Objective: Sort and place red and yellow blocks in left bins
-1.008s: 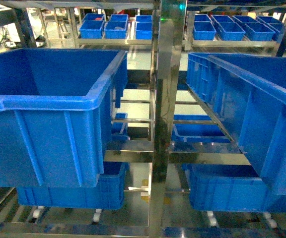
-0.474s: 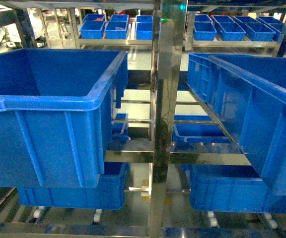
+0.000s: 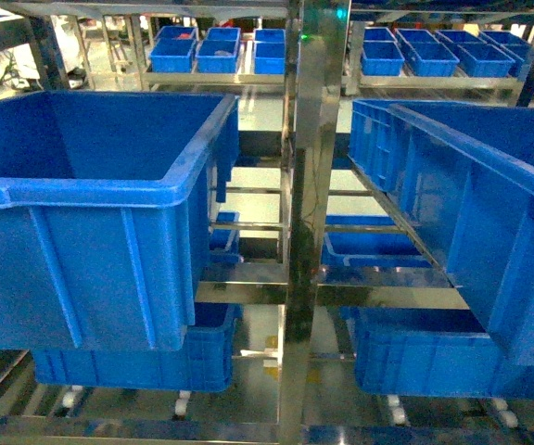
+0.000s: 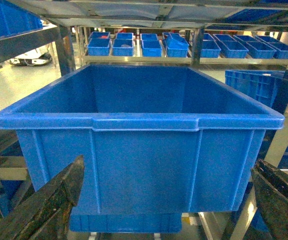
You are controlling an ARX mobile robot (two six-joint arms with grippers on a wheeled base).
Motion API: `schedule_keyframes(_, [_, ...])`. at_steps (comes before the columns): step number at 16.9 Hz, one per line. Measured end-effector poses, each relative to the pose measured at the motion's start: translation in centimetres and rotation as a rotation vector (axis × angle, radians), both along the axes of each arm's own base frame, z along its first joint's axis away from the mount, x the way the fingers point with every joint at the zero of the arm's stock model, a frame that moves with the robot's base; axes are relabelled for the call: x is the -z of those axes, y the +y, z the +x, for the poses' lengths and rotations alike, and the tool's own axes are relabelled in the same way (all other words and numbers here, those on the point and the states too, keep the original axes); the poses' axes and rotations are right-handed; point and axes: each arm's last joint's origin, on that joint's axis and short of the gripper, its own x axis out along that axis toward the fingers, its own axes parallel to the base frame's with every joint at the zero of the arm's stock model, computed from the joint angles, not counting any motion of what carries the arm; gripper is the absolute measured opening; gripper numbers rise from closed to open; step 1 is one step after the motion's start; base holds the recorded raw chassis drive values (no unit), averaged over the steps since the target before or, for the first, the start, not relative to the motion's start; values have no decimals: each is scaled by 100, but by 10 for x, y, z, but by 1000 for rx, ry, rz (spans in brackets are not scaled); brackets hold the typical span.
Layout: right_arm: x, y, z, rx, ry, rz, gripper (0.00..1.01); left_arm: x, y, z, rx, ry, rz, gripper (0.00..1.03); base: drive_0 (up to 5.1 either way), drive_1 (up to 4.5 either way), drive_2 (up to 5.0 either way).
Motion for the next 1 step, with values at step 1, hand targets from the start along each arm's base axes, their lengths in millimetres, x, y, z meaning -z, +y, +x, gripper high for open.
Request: schedule_keyframes(1, [0,0,0,0,0,0,92,0,0,0,0,0,1,98,0,0,0])
